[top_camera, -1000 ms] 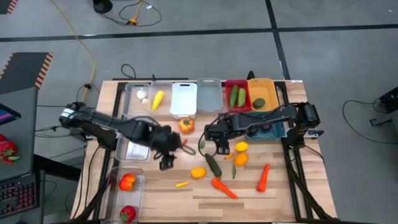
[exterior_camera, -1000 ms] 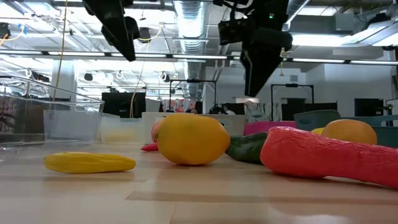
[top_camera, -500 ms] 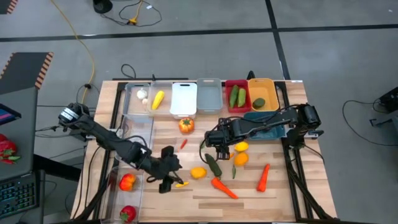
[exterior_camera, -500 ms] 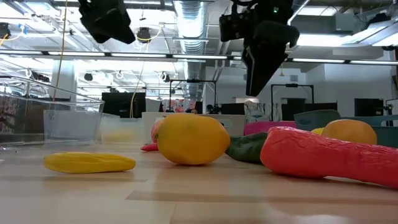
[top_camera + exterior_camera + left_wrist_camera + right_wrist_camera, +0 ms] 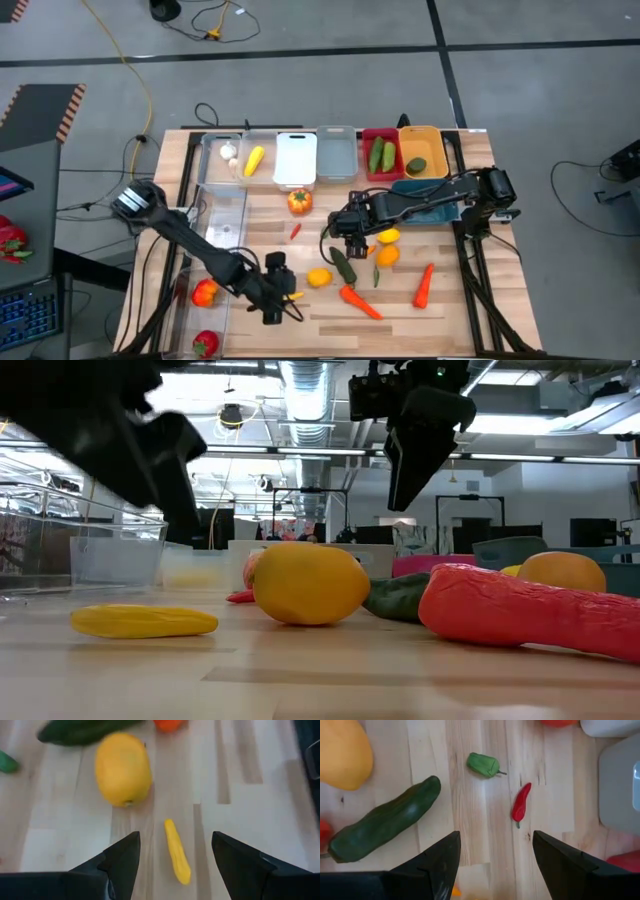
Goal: Sort produce into baskets
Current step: Put the corn into the right small transparent bin
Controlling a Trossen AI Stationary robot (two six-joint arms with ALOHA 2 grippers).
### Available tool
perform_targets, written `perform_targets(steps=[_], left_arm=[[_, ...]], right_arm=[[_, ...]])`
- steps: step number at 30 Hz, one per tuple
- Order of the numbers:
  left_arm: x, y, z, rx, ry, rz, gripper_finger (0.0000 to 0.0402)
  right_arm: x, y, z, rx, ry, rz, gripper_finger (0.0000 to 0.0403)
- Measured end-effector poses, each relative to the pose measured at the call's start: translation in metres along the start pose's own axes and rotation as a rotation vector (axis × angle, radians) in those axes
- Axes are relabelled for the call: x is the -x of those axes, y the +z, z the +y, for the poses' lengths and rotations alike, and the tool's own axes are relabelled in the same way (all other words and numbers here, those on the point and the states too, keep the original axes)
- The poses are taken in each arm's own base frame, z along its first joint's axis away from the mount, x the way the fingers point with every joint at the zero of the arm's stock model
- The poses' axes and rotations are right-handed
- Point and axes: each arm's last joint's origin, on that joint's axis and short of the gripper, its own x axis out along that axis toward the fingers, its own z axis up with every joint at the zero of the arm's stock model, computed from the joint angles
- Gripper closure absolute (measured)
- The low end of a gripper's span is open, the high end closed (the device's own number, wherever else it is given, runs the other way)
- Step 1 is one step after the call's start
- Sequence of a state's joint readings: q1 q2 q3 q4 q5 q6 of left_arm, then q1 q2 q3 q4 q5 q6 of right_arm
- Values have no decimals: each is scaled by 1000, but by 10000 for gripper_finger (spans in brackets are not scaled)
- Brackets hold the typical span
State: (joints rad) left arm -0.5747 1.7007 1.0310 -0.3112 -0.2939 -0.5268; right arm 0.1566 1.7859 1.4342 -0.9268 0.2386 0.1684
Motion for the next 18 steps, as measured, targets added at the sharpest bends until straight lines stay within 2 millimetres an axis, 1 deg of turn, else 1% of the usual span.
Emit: perform_targets(steps=[2,7,18], left_arm=[[-9,-2,-2,-1,13,21,168],[-24,-5,-5,-4,23,45,168],[-49,-21,-7,-14,41,129,168]], right_arm=[[0,0,0,0,0,0,127],[0,0,0,-1,1,-5,127],[0,3,1,-6,6,-31,127]])
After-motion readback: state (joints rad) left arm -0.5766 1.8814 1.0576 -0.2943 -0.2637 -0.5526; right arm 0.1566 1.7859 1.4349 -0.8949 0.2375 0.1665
